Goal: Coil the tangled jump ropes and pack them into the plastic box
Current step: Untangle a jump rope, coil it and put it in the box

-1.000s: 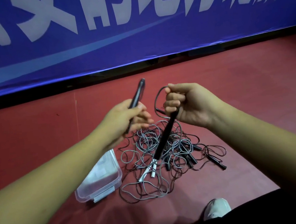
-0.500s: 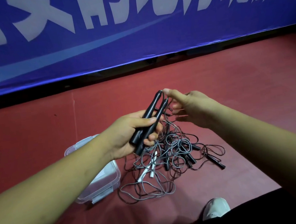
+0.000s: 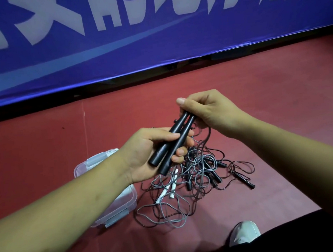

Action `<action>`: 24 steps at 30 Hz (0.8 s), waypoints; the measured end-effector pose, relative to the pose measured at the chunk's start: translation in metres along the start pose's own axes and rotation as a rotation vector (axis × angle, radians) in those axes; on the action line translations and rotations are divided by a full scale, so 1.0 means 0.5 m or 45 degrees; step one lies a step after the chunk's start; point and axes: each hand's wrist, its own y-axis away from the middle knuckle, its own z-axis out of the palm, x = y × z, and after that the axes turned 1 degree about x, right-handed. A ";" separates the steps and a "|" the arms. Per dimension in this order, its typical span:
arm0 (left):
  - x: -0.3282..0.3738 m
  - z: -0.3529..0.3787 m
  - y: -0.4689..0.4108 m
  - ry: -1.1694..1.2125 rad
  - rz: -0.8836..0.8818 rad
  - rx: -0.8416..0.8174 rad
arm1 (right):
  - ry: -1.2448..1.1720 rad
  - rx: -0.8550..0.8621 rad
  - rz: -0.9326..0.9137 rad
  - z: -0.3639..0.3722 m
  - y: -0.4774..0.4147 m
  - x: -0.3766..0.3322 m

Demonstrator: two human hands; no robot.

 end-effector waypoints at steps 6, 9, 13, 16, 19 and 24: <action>-0.008 0.001 0.008 -0.121 -0.216 -0.079 | -0.003 -0.053 -0.009 -0.026 -0.005 -0.002; -0.015 -0.002 0.004 -0.056 -0.206 -0.131 | -0.039 -0.071 -0.003 -0.031 -0.007 0.003; -0.013 -0.008 0.011 -0.022 -0.163 -0.126 | -0.032 -0.145 -0.010 -0.041 -0.006 0.001; -0.007 -0.007 0.010 -0.048 -0.130 -0.049 | -0.036 -0.117 0.012 -0.042 -0.009 0.011; 0.000 0.000 0.005 -0.059 -0.007 0.000 | -0.312 -0.007 0.113 -0.042 -0.023 0.030; 0.025 -0.006 0.005 0.101 0.250 0.026 | -0.325 -0.099 0.154 -0.062 -0.028 0.056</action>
